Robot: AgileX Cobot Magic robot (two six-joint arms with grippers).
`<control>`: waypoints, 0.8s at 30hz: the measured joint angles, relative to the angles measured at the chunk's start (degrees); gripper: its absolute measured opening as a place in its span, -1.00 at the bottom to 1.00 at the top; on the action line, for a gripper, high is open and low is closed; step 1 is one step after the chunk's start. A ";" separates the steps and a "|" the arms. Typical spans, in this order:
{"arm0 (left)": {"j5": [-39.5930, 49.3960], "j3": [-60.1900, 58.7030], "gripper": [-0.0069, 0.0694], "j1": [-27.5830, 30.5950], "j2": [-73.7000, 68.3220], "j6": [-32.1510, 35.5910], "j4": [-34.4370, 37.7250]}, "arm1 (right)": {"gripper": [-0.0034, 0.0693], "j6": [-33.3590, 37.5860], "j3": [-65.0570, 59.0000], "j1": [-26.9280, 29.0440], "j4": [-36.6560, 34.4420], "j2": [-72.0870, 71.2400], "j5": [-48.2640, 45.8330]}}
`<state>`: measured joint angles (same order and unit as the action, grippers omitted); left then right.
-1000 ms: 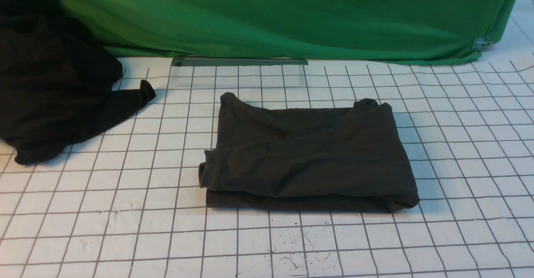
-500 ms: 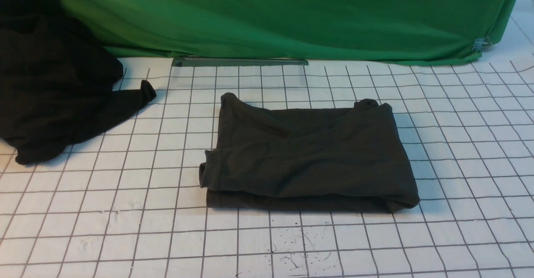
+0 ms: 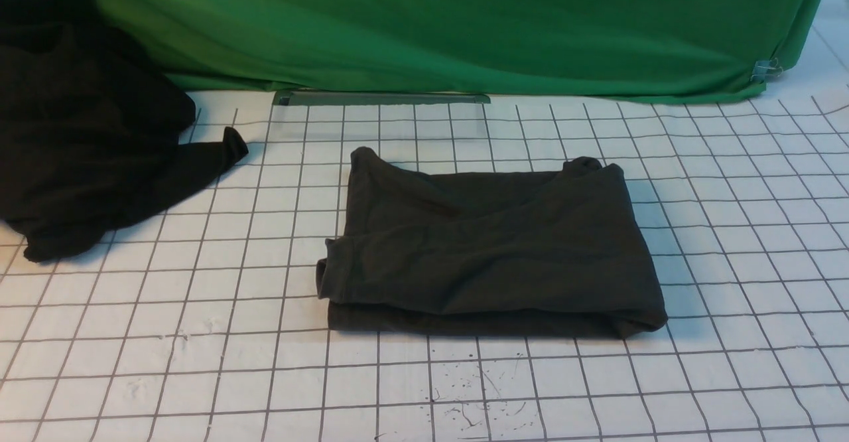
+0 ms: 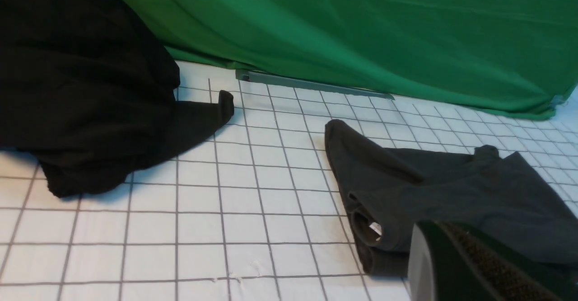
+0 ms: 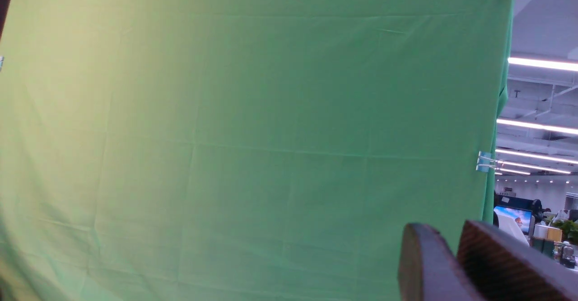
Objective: Fold a long-sleeved shirt over a white checkered tablecloth.
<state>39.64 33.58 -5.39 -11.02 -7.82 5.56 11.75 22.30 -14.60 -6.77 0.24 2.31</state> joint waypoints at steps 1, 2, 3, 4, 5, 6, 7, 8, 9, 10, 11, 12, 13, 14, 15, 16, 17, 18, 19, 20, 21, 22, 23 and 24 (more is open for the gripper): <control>0.00 0.00 -0.81 0.00 0.00 1.20 -0.40 | -0.57 0.00 0.00 0.00 0.00 0.00 0.00; 0.00 0.00 -0.81 0.00 0.00 2.57 -0.70 | -0.56 0.00 0.00 0.00 0.00 0.00 0.00; -0.10 0.00 -0.81 0.00 0.00 4.27 -0.84 | -0.56 0.00 0.00 0.00 0.00 0.00 0.00; -0.99 -0.37 -0.81 0.00 -0.01 6.25 -0.84 | -0.56 0.00 0.00 0.00 0.00 0.00 0.00; -2.88 -0.95 -0.81 0.06 -0.01 7.82 -0.79 | -0.55 0.00 0.00 0.00 0.00 0.00 0.00; -4.94 -1.80 -0.81 0.40 -0.01 9.82 -0.79 | -0.55 0.00 0.00 0.00 0.00 0.00 0.00; -8.94 -3.65 -0.81 0.91 0.14 12.54 -0.49 | -0.54 0.00 0.00 0.00 0.00 0.00 0.00; -12.00 -5.22 -0.81 1.64 0.45 14.18 -0.13 | -0.53 0.00 0.00 0.00 0.00 0.00 0.00; -16.10 -7.55 -0.81 2.61 0.85 15.95 0.79 | -0.53 0.00 0.00 0.00 0.00 0.00 0.00; -19.22 -10.18 -0.81 3.45 1.37 17.23 1.43 | -0.53 0.00 0.00 0.00 0.00 0.00 0.00; -23.57 -13.03 -0.81 4.70 2.41 17.96 1.89 | -0.52 0.00 0.00 0.00 0.00 0.00 0.00; -25.83 -15.35 -0.81 5.24 3.25 18.37 1.89 | -0.52 0.00 0.00 0.00 0.00 0.00 0.00; -27.64 -17.64 -0.81 6.06 4.15 18.60 1.42 | -0.51 0.00 0.00 0.00 0.00 0.00 0.00; -28.57 -19.85 -0.81 6.35 5.08 18.74 0.93 | -0.51 0.00 0.00 0.00 0.00 0.00 0.00; -29.51 -21.45 -0.81 6.63 5.76 18.75 0.29 | -0.50 0.00 0.00 0.00 0.00 0.00 0.00; -30.06 -23.54 -0.81 6.69 6.69 18.75 -0.35 | -0.49 0.00 0.00 0.00 0.00 0.00 0.00; -30.26 -25.06 -0.81 6.77 7.38 18.79 -1.21 | -0.49 0.00 0.00 0.00 0.00 0.00 0.00; -30.55 -27.51 -0.81 6.77 8.48 18.79 -1.85 | -0.48 0.00 0.00 0.00 0.00 0.00 0.00; -30.77 -28.91 -0.81 6.77 9.11 18.85 -2.27 | -0.47 0.00 0.00 0.00 0.00 0.00 0.00; -31.35 -32.14 -0.81 6.77 10.26 18.90 -2.43 | -0.46 0.00 0.00 0.00 0.00 0.00 0.00; -31.35 -32.14 -0.81 6.77 10.42 18.90 -2.43 | -0.46 0.00 0.00 0.00 0.00 0.00 0.00; -31.20 -33.70 -0.81 6.77 10.80 18.92 -2.06 | -0.45 0.00 0.00 0.00 0.00 0.00 0.00; -31.20 -33.70 -0.81 6.77 10.80 18.92 -2.06 | -0.45 0.00 0.00 0.00 0.00 0.00 0.00; -29.34 -33.80 -0.81 6.77 10.86 18.92 -1.83 | -0.44 0.00 0.00 0.00 0.00 0.00 0.00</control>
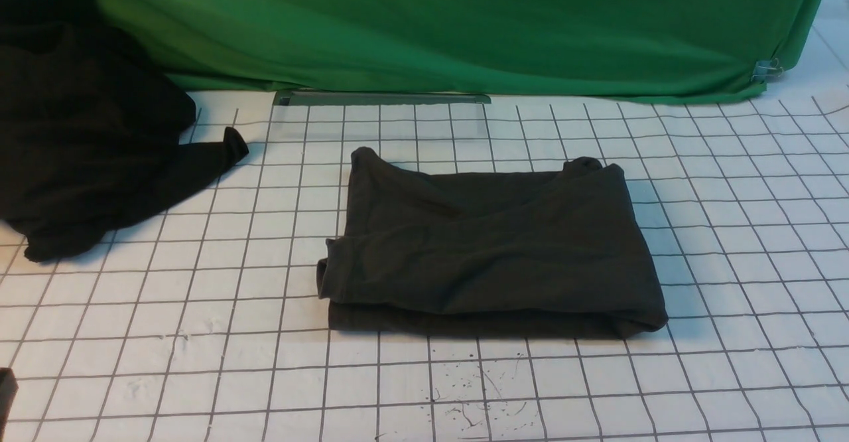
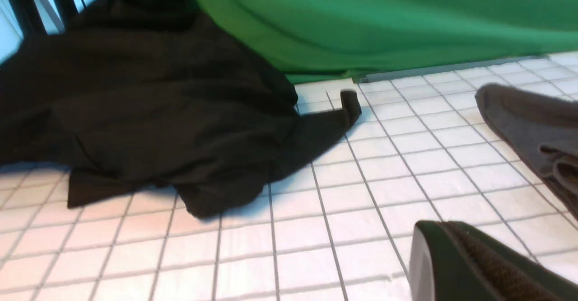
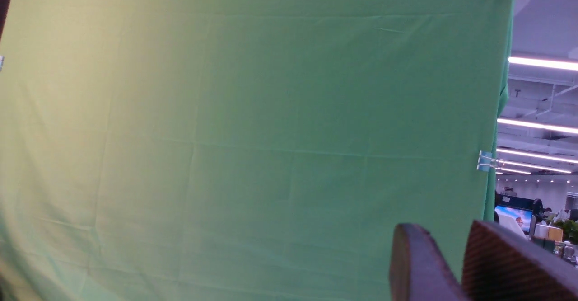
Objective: Fold a long-sleeved shirt over a white checkered tablecloth.
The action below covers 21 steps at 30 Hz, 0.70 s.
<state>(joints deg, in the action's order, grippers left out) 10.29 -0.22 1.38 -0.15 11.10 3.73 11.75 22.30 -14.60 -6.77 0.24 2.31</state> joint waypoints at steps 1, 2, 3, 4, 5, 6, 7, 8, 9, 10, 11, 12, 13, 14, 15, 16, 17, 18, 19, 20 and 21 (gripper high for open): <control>0.71 -0.07 -0.81 0.00 0.05 0.00 -0.01 | -0.43 0.00 -0.02 0.00 0.00 0.00 0.00; 1.99 -0.19 -0.81 0.00 0.05 0.00 0.01 | -0.42 0.00 -0.02 0.00 0.00 0.00 0.00; 1.99 -0.19 -0.81 0.00 0.05 0.00 0.01 | -0.42 0.00 -0.02 0.00 0.00 0.00 0.00; 2.43 -0.19 -0.81 0.00 0.05 0.00 0.01 | -0.41 0.00 -0.02 0.00 0.00 0.00 0.00; 2.50 -0.19 -0.81 0.00 0.05 0.00 0.06 | -0.40 0.00 -0.02 0.00 0.00 0.00 0.00; 2.50 -0.19 -0.81 0.00 0.05 0.00 0.12 | -0.40 0.00 -0.02 0.00 0.00 0.00 0.00; 2.50 -0.19 -0.81 0.00 0.05 0.00 0.17 | -0.39 0.00 -0.02 0.00 0.00 0.00 0.00; 2.50 -0.19 -0.81 0.00 0.05 0.00 0.17 | -0.38 0.00 -0.02 0.00 0.00 0.00 0.00; 2.50 -0.19 -0.81 0.00 0.05 0.00 0.17 | -0.37 0.00 -0.02 0.00 0.00 0.00 0.00; 2.50 -0.19 -0.81 0.00 0.05 0.00 0.17 | -0.36 0.00 -0.02 0.00 0.00 0.00 0.00; 2.50 -0.19 -0.81 0.00 0.05 0.00 0.17 | -0.36 0.00 -0.02 0.00 0.00 0.00 0.00; 2.50 -0.19 -0.81 0.00 0.05 0.00 0.17 | -0.34 0.00 -0.02 0.00 0.00 0.00 0.00; 2.50 -0.19 -0.81 0.00 0.05 0.06 0.17 | -0.33 0.00 -0.02 0.00 0.00 0.00 0.00; 2.50 -0.19 -0.81 0.00 0.05 0.06 0.17 | -0.32 0.00 -0.02 0.00 0.00 0.00 0.00; 2.50 -0.19 -0.81 0.00 0.05 0.06 0.17 | -0.32 0.00 -0.02 0.00 0.00 0.00 0.00; 2.50 -0.19 -0.81 0.00 0.05 0.06 0.17 | -0.31 0.00 -0.02 0.00 0.00 0.00 0.00; 2.50 -0.19 -0.81 0.00 0.05 0.06 0.17 | -0.30 0.00 -0.02 0.00 0.00 0.00 0.00; 2.50 -0.19 -0.81 0.00 0.05 0.06 0.17 | -0.30 0.00 -0.02 0.00 0.00 0.00 0.00; 2.50 -0.19 -0.81 0.00 0.05 0.06 0.17 | -0.29 0.00 -0.02 0.00 0.00 0.00 0.00; 2.50 -0.19 -0.81 0.00 0.05 0.06 0.17 | -0.28 0.00 -0.02 0.00 0.00 0.00 0.00; 2.50 -0.19 -0.81 0.00 0.05 0.06 0.17 | -0.28 0.00 -0.02 0.00 0.00 0.00 0.00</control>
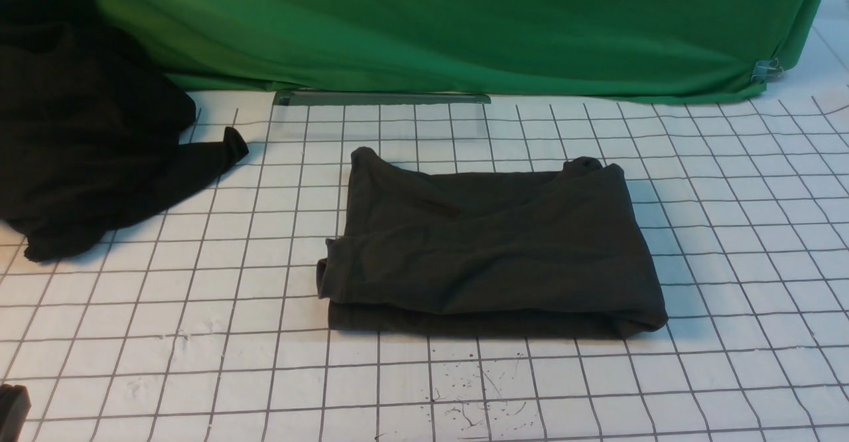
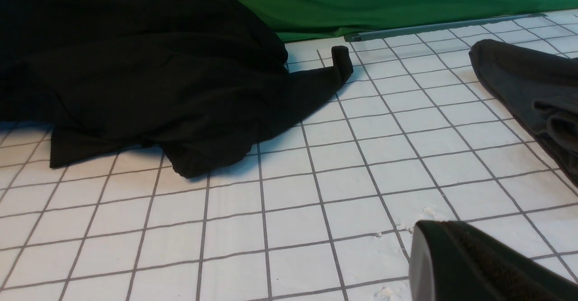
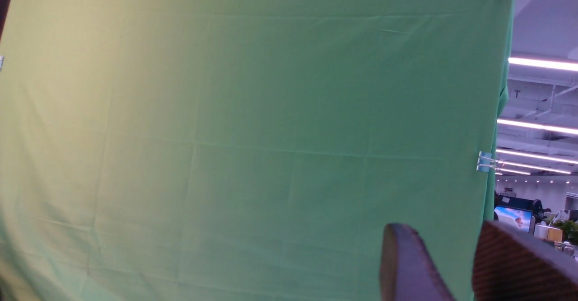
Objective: Fold a long-sleeved shirt over a white checkered tablecloth.
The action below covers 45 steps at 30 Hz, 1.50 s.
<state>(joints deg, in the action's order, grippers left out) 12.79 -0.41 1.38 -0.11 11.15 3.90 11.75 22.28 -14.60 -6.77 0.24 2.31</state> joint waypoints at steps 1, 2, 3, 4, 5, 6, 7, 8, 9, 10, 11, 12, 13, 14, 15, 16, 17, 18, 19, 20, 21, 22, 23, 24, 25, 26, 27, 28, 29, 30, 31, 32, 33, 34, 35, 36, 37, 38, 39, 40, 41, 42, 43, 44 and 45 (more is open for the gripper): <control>0.00 0.00 -0.81 0.00 0.00 0.00 0.00 | -0.26 0.00 0.00 0.00 0.00 0.00 0.00; 0.00 0.00 -0.81 0.00 0.00 0.00 0.00 | -0.26 0.00 0.00 0.00 0.00 0.00 0.00; 0.00 0.00 -0.81 0.00 0.00 0.00 0.00 | -0.26 0.00 0.00 0.00 0.00 0.00 0.00; 0.00 0.00 -0.81 0.00 0.00 0.00 0.00 | -0.26 0.00 0.00 0.00 0.00 0.00 0.00; 0.00 0.00 -0.81 0.00 0.00 0.00 0.00 | -0.26 0.00 0.00 0.00 0.00 0.00 0.00; 0.00 0.00 -0.81 0.00 0.00 0.00 0.00 | -0.25 0.00 0.00 0.00 0.00 0.00 0.00; 0.00 0.00 -0.81 0.00 0.00 0.00 0.00 | -0.25 0.00 0.00 0.00 0.00 0.00 0.00; 0.00 0.00 -0.81 0.00 0.00 0.00 0.00 | -0.25 0.27 0.00 0.00 0.00 0.00 0.00; 0.00 0.00 -0.81 0.00 0.00 0.00 0.00 | -0.25 1.38 0.00 0.00 0.00 0.00 0.00; 0.00 0.00 -0.81 0.00 0.00 0.00 0.00 | -0.25 1.64 0.00 0.00 0.00 0.00 0.00; 0.00 0.00 -0.81 0.00 0.00 0.00 0.00 | -0.25 2.42 0.00 0.00 0.00 0.00 0.00; 0.00 0.00 -0.81 0.00 0.00 0.00 0.00 | -0.25 2.90 0.00 0.00 0.00 0.00 -0.03; 0.00 0.00 -0.81 0.00 0.00 0.00 0.00 | -0.25 3.00 0.00 0.00 0.00 0.00 -0.08; 0.00 0.00 -0.81 0.00 0.00 0.00 0.00 | -0.25 3.20 0.00 0.16 0.00 -0.07 -0.46; 0.00 0.00 -0.81 0.00 0.01 0.00 0.00 | -0.25 3.56 0.00 0.95 0.00 -0.28 -1.97; 0.00 0.00 -0.81 0.00 0.01 0.00 0.00 | -0.25 3.56 0.00 1.10 0.00 -0.34 -2.31; 0.00 0.00 -0.81 0.00 0.01 0.00 0.00 | -0.25 4.02 -0.12 2.54 0.00 -0.33 -4.49; 0.00 0.00 -0.81 0.00 0.01 0.00 0.00 | -0.25 4.29 -0.29 3.57 0.00 -0.33 -5.78; 0.00 0.00 -0.81 0.00 0.01 0.00 0.00 | -0.25 4.50 -1.01 5.70 0.00 -0.33 -7.70; 0.00 0.00 -0.81 0.00 0.01 0.00 0.00 | -0.25 4.50 -1.35 6.02 0.00 -0.33 -8.19; 0.00 0.00 -0.81 0.00 0.01 0.00 0.00 | -0.25 4.64 -2.72 8.23 0.07 -0.28 -9.57; 0.00 0.00 -0.81 0.00 0.01 0.00 0.00 | -0.25 5.14 -3.94 9.77 0.16 -0.24 -10.14; 0.00 0.00 -0.81 0.00 0.01 0.00 0.00 | -0.25 5.66 -6.26 11.25 0.28 -0.24 -10.77; 0.00 0.00 -0.81 0.00 0.01 0.00 0.00 | -0.25 5.90 -8.05 12.10 0.35 -0.22 -10.93; 0.00 0.00 -0.81 0.00 0.01 0.00 0.00 | -0.25 6.04 -11.07 13.92 0.35 -0.22 -11.13; 0.00 0.00 -0.81 0.00 0.01 0.00 0.00 | -0.25 6.04 -13.79 14.96 0.41 -0.16 -11.19; 0.00 0.00 -0.81 0.05 0.01 0.00 0.00 | -0.25 5.87 -16.06 15.44 0.41 -0.16 -11.19; 0.00 0.00 -0.81 0.05 0.01 0.00 0.03 | -0.24 4.98 -19.77 16.15 0.41 -0.16 -11.55; 0.00 0.00 -0.81 0.05 0.01 0.00 0.03 | -0.24 3.98 -21.44 16.36 0.41 -0.16 -12.81; 0.00 0.00 -0.81 0.05 0.01 0.00 0.03 | -0.24 3.16 -21.95 16.36 0.49 -0.16 -13.93; 0.00 0.00 -0.81 0.05 0.06 0.00 0.03 | -0.24 2.57 -22.61 16.36 0.55 -0.16 -15.89; 0.00 0.00 -0.81 0.10 0.06 0.00 0.03 | -0.24 2.45 -22.62 16.36 0.61 -0.16 -16.09; 0.00 0.00 -0.81 0.10 0.06 0.00 0.03 | -0.24 2.25 -22.70 16.17 0.67 -0.16 -16.75; 0.00 0.00 -0.81 0.10 0.06 0.00 0.03 | -0.24 2.14 -22.70 16.08 0.67 -0.16 -16.82; 0.01 0.00 -0.81 0.10 0.11 0.06 0.03 | -0.24 2.14 -22.70 15.87 0.74 -0.16 -16.82; 0.01 0.00 -0.81 0.10 0.11 0.06 0.03 | -0.24 2.14 -22.70 15.85 0.74 -0.16 -16.88; 0.01 0.00 -0.81 0.10 0.11 0.06 0.03 | -0.24 2.14 -22.70 15.85 0.74 -0.16 -16.93; 0.06 0.00 -0.81 0.10 0.11 0.06 0.03 | -0.24 2.14 -22.70 15.85 0.75 -0.16 -16.93; 0.06 0.00 -0.81 0.10 0.11 0.06 0.03 | -0.24 2.14 -22.70 15.85 0.75 -0.16 -16.93; 0.06 0.00 -0.81 0.10 0.11 0.06 0.03 | -0.24 2.14 -22.70 15.85 0.75 -0.16 -16.93; 0.06 0.00 -0.81 0.10 0.13 0.06 0.03 | -0.24 2.14 -22.70 15.85 0.75 -0.16 -16.93; 0.06 0.00 -0.81 0.10 0.13 0.06 0.03 | -0.24 2.05 -22.70 15.85 0.75 -0.16 -16.93; 0.06 0.00 -0.81 0.10 0.13 0.06 0.03 | -0.24 1.98 -22.70 15.85 0.75 -0.16 -16.93; 0.06 0.00 -0.81 0.10 0.13 0.06 0.03 | -0.24 1.98 -22.70 15.85 0.75 -0.16 -16.93; 0.06 0.00 -0.81 0.10 0.13 0.06 0.03 | -0.24 1.98 -22.70 15.85 0.75 -0.16 -16.93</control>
